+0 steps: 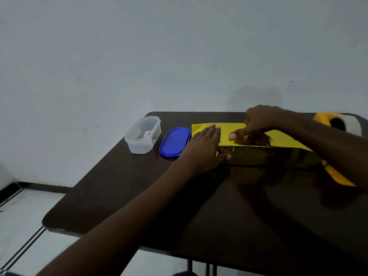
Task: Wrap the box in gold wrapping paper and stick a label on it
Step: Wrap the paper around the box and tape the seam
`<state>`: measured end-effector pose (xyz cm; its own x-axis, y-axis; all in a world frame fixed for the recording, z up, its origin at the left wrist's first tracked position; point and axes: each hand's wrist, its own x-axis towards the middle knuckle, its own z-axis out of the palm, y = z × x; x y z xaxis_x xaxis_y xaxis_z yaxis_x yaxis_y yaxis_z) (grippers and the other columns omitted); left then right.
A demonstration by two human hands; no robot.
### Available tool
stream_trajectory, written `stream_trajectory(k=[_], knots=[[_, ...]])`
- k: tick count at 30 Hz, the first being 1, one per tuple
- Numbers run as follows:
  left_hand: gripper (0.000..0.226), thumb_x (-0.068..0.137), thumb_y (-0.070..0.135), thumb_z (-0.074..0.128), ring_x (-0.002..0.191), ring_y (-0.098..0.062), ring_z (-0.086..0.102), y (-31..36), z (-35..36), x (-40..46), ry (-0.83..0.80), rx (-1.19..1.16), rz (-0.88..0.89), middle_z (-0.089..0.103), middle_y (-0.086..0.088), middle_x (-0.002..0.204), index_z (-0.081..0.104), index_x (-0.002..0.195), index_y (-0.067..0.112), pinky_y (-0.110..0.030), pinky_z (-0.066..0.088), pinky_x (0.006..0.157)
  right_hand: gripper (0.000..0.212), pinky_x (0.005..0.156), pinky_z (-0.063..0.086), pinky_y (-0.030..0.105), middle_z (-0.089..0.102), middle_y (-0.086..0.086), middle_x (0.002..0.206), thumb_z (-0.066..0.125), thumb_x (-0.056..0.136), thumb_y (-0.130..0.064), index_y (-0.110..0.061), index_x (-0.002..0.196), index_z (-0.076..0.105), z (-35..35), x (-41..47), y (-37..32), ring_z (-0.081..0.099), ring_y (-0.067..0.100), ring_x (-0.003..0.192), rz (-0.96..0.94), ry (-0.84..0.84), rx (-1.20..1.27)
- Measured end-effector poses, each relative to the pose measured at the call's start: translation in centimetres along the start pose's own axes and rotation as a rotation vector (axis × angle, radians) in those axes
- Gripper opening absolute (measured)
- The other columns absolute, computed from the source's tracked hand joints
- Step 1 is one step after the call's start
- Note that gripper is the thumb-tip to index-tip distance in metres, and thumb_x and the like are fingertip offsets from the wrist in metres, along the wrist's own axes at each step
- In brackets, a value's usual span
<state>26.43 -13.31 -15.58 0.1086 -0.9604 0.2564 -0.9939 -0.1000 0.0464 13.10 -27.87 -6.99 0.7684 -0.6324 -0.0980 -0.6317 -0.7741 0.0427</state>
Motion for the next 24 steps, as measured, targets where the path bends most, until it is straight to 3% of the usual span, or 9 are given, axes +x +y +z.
stream_trajectory(k=[3, 7, 10, 12, 14, 16, 18, 24], knots=[[0.089, 0.092, 0.061, 0.047, 0.15, -0.025, 0.01, 0.0, -0.1, 0.0, -0.001, -0.001, 0.006, 0.01, -0.011, 0.163, 0.013, 0.155, 0.008, -0.04, 0.017, 0.119, 0.076, 0.063, 0.038, 0.028, 0.057, 0.002, 0.065, 0.048, 0.058, -0.087, -0.012, 0.065, 0.058, 0.6, -1.3, 2.0, 0.054, 0.014, 0.069, 0.052, 0.096, -0.032], [0.089, 0.093, 0.061, 0.046, 0.151, -0.024, 0.007, 0.1, -0.3, -0.1, -0.016, -0.012, 0.002, 0.008, -0.01, 0.163, 0.01, 0.156, 0.009, -0.039, 0.015, 0.12, 0.062, 0.063, 0.036, 0.028, 0.059, -0.003, 0.073, 0.058, 0.067, -0.082, -0.02, 0.068, 0.056, 1.2, -3.1, 4.1, 0.055, 0.015, 0.075, 0.117, 0.193, -0.045], [0.089, 0.093, 0.061, 0.046, 0.151, -0.024, 0.006, 0.1, -0.4, -0.1, -0.026, -0.021, -0.009, 0.007, -0.011, 0.163, 0.008, 0.156, 0.009, -0.039, 0.014, 0.12, 0.039, 0.069, 0.039, 0.032, 0.064, 0.0, 0.086, 0.067, 0.081, -0.058, -0.021, 0.078, 0.057, 1.9, -4.7, 3.3, 0.058, 0.02, 0.084, 0.068, 0.403, -0.035], [0.089, 0.093, 0.06, 0.046, 0.151, -0.024, 0.007, 0.1, -0.5, 0.0, -0.029, -0.017, -0.007, 0.009, -0.011, 0.163, 0.01, 0.155, 0.008, -0.039, 0.015, 0.12, 0.027, 0.081, 0.044, 0.036, 0.067, 0.005, 0.112, 0.065, 0.089, -0.041, -0.02, 0.106, 0.064, 3.5, -5.7, 1.6, 0.059, 0.025, 0.103, -0.053, 0.544, 0.07], [0.089, 0.092, 0.061, 0.047, 0.15, -0.024, 0.009, 0.0, -0.5, 0.0, -0.028, -0.006, -0.006, 0.011, -0.011, 0.163, 0.012, 0.155, 0.008, -0.04, 0.016, 0.12, 0.047, 0.102, 0.041, 0.039, 0.054, 0.004, 0.142, 0.059, 0.094, -0.036, -0.021, 0.139, 0.051, 5.6, -6.5, -0.1, 0.05, 0.024, 0.129, -0.157, 0.499, 0.142], [0.089, 0.092, 0.061, 0.046, 0.15, -0.024, 0.01, 0.0, -0.5, 0.1, -0.03, 0.02, -0.001, 0.011, -0.011, 0.163, 0.013, 0.155, 0.008, -0.04, 0.017, 0.12, 0.06, 0.117, 0.025, 0.037, 0.032, 0.0, 0.158, 0.05, 0.098, -0.039, -0.023, 0.153, 0.03, 7.6, -6.8, -0.8, 0.029, 0.019, 0.145, -0.181, 0.384, 0.068], [0.089, 0.092, 0.062, 0.045, 0.15, -0.024, 0.011, -0.1, -0.6, 0.1, -0.034, 0.042, 0.008, 0.011, -0.011, 0.163, 0.013, 0.155, 0.009, -0.04, 0.017, 0.12, 0.064, 0.12, 0.013, 0.035, 0.018, -0.003, 0.163, 0.045, 0.1, -0.041, -0.027, 0.156, 0.017, 8.7, -7.0, -0.1, 0.015, 0.017, 0.15, -0.178, 0.355, 0.027], [0.095, 0.09, 0.064, 0.047, 0.151, -0.024, 0.006, 0.2, -1.3, -0.1, -0.048, 0.119, 0.013, 0.008, -0.011, 0.163, 0.009, 0.156, 0.008, -0.038, 0.012, 0.12, 0.066, 0.121, 0.012, 0.037, 0.015, -0.003, 0.163, 0.045, 0.1, -0.042, -0.032, 0.156, 0.012, 8.5, -8.0, 1.8, 0.012, 0.019, 0.151, -0.126, 0.348, -0.011]])
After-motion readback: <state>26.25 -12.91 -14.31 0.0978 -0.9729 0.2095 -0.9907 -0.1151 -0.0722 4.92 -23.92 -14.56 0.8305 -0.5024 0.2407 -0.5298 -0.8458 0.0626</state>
